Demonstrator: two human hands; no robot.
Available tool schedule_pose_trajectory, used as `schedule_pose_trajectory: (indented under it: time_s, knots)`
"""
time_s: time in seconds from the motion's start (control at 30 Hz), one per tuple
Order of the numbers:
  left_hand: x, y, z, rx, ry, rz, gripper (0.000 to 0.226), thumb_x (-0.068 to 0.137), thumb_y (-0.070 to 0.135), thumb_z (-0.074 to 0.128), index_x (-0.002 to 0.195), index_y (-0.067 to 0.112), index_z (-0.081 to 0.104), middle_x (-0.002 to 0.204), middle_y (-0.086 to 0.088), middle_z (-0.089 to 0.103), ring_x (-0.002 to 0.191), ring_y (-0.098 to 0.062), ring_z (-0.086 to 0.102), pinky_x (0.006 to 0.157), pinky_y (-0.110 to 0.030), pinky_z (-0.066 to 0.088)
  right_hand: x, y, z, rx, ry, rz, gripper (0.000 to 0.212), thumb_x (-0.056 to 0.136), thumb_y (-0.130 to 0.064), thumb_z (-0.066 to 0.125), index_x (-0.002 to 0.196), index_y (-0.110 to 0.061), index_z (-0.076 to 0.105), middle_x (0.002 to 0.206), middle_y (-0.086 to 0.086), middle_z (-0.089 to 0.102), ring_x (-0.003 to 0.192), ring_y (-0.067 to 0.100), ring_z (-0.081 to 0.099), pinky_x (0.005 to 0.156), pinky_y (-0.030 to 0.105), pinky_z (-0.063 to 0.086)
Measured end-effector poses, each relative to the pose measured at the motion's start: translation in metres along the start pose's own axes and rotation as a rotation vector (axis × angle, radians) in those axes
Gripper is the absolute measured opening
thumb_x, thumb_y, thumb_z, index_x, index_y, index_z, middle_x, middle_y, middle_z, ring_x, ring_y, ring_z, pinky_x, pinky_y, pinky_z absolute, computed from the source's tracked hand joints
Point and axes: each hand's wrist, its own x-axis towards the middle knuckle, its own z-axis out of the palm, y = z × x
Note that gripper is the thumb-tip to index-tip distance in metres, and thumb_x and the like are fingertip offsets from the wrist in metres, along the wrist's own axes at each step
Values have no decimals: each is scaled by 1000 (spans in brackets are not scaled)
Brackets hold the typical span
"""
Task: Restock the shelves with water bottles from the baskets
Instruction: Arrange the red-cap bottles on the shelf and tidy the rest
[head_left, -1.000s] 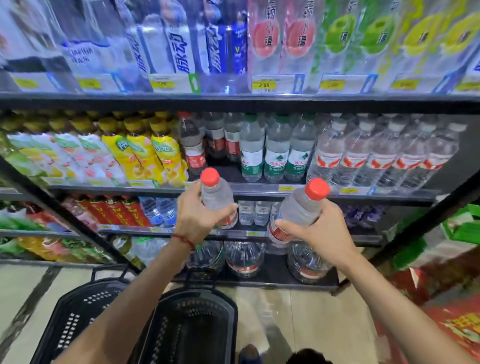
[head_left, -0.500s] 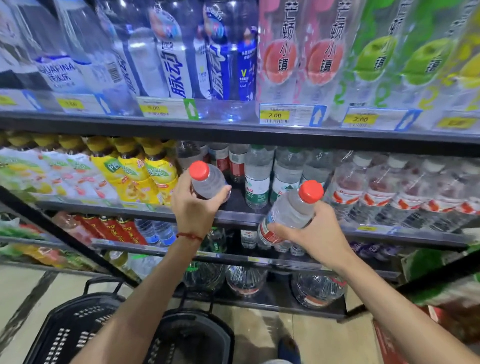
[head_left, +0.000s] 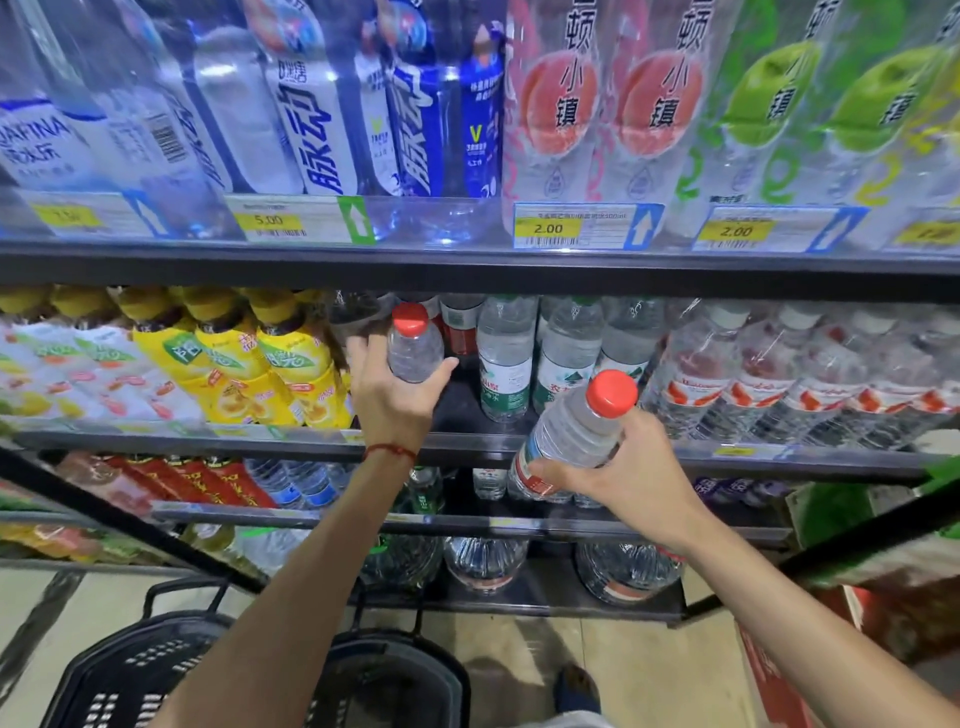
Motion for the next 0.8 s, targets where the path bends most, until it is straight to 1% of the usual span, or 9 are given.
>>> schedule_pose_trajectory:
  time_s: [0.1, 0.23, 0.33, 0.4, 0.43, 0.47, 0.53, 0.7, 0.8]
  knots:
    - [5, 1, 4, 17, 27, -62, 59, 63, 27, 98, 88, -4, 54, 97, -25, 49, 87, -8, 29, 81, -20, 31, 4, -1, 2, 2, -4, 14, 42, 71, -18, 98, 105, -13, 73, 97, 2, 79, 92, 23, 76, 83, 33, 62]
    - [6, 3, 13, -80, 67, -244, 68, 69, 19, 93, 109, -4, 44, 107, -20, 50, 98, -32, 48, 92, -44, 45, 9, -4, 6, 1, -18, 25, 42, 72, -19, 98, 105, -14, 73, 96, 1, 79, 91, 20, 76, 82, 28, 61]
    - [4, 5, 17, -20, 98, -174, 54, 69, 15, 90, 97, 0, 47, 104, -18, 44, 95, -35, 44, 86, -53, 44, 11, -1, 7, -10, -29, 39, 41, 71, -21, 98, 102, -13, 72, 94, 1, 79, 90, 24, 76, 83, 36, 62]
    - [6, 5, 20, -47, 99, -182, 52, 69, 10, 87, 108, -6, 57, 112, -21, 45, 103, -35, 47, 99, -45, 45, 12, 0, 7, -4, -23, 46, 42, 70, -20, 98, 102, -11, 72, 94, 2, 79, 91, 26, 75, 84, 38, 61]
    - [8, 5, 22, -69, 99, -206, 60, 70, 7, 85, 122, -4, 59, 120, -22, 47, 113, -33, 47, 109, -32, 40, 12, 1, 7, -2, -22, 47, 43, 70, -20, 99, 102, -11, 72, 94, 3, 79, 91, 26, 75, 84, 38, 61]
    - [10, 4, 24, -89, 103, -225, 67, 71, 5, 83, 133, -1, 58, 128, -22, 47, 123, -31, 45, 112, -20, 33, 12, 2, 7, -3, -20, 47, 43, 70, -20, 99, 102, -11, 71, 94, 3, 78, 91, 27, 75, 84, 40, 61]
    - [11, 5, 25, -103, 104, -242, 70, 73, 6, 81, 139, 1, 56, 138, -22, 45, 134, -32, 41, 114, -14, 25, 12, 4, 8, -4, -18, 54, 43, 69, -21, 99, 101, -11, 71, 94, 4, 78, 91, 29, 74, 84, 44, 61]
    - [7, 14, 31, 19, 90, -271, 39, 72, 3, 79, 102, -7, 57, 116, -29, 50, 114, -49, 49, 97, -45, 39, 13, 7, 9, 3, -30, 71, 46, 68, -22, 100, 103, -13, 71, 96, 3, 78, 93, 27, 75, 87, 45, 60]
    - [7, 14, 31, 33, 50, -368, 47, 76, 13, 77, 111, -8, 55, 127, -24, 48, 122, -47, 47, 93, -51, 48, 11, 8, 10, -14, -33, 81, 48, 67, -24, 101, 103, -15, 71, 96, 2, 78, 92, 27, 74, 88, 47, 60]
